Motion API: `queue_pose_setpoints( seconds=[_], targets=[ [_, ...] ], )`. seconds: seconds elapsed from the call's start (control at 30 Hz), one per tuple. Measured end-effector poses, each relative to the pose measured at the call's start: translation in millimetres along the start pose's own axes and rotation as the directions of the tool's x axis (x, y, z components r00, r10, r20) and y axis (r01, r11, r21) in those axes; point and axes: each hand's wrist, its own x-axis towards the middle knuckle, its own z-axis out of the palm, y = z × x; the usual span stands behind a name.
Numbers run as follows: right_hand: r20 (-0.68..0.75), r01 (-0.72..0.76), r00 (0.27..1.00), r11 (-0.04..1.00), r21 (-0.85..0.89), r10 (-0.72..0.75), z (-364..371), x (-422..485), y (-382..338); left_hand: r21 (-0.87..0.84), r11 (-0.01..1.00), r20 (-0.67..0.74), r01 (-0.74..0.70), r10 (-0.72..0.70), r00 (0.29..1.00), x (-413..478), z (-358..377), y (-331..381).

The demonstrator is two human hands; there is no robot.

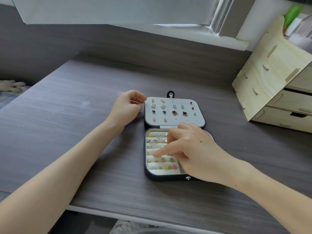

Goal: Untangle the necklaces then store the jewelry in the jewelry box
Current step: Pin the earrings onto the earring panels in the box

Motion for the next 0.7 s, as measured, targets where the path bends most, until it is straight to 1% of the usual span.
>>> queue_pose_setpoints(
  seconds=[0.07,0.13,0.17,0.2,0.27,0.3,0.33,0.37,0.4,0.43,0.47,0.5,0.57,0.6,0.7],
  targets=[
    [-0.027,-0.040,0.999,0.997,0.063,0.042,-4.1,-2.7,2.4,0.002,1.000,0.011,0.028,-0.028,1.000,1.4,-0.1,0.1],
    [-0.100,-0.146,0.980,0.965,0.216,0.171,-13.4,-6.6,10.2,0.049,0.997,0.041,0.062,-0.064,0.997,5.7,-0.5,1.6],
    [-0.159,-0.207,0.952,0.935,0.288,0.260,-18.5,-9.4,16.7,0.084,0.993,0.061,0.080,-0.085,0.994,8.7,-0.4,3.1],
    [-0.217,-0.281,0.906,0.901,0.330,0.363,-22.3,-12.7,26.1,0.111,0.989,0.078,0.098,-0.107,0.991,11.8,0.7,5.8],
    [-0.279,-0.484,0.779,0.821,0.303,0.562,-25.2,-18.6,50.6,0.159,0.978,0.104,0.134,-0.151,0.983,17.8,4.0,13.2],
    [-0.274,-0.588,0.713,0.763,0.268,0.645,-25.1,-19.9,62.5,0.198,0.969,0.114,0.147,-0.172,0.979,21.0,6.3,16.5],
    [-0.236,-0.669,0.658,0.698,0.255,0.716,-24.1,-20.3,73.6,0.239,0.958,0.125,0.161,-0.194,0.973,24.4,8.1,19.0],
    [-0.159,-0.717,0.616,0.633,0.293,0.772,-23.3,-19.7,83.4,0.261,0.948,0.135,0.184,-0.225,0.965,26.6,9.0,21.9],
    [-0.059,-0.734,0.586,0.561,0.384,0.808,-22.4,-17.2,90.5,0.255,0.942,0.146,0.219,-0.262,0.954,30.0,9.5,23.4],
    [0.047,-0.724,0.577,0.484,0.492,0.816,-21.4,-13.7,94.3,0.220,0.939,0.167,0.264,-0.303,0.938,33.4,9.3,24.7],
    [0.118,-0.705,0.584,0.429,0.565,0.803,-20.5,-10.5,95.9,0.159,0.938,0.194,0.307,-0.334,0.922,37.0,9.1,25.3],
    [0.146,-0.689,0.601,0.418,0.592,0.786,-20.0,-7.8,97.7,0.082,0.934,0.228,0.347,-0.357,0.906,39.1,8.4,27.4],
    [0.134,-0.652,0.632,0.430,0.625,0.763,-19.6,-3.8,103.0,-0.058,0.910,0.299,0.410,-0.376,0.877,39.4,5.7,35.2],
    [0.130,-0.626,0.641,0.418,0.658,0.757,-21.1,-2.2,105.6,-0.102,0.903,0.337,0.417,-0.363,0.869,39.5,3.8,39.6],
    [0.087,-0.545,0.646,0.378,0.749,0.758,-28.3,1.3,116.2,-0.176,0.919,0.424,0.352,-0.252,0.870,43.1,-4.2,56.4]
  ],
)
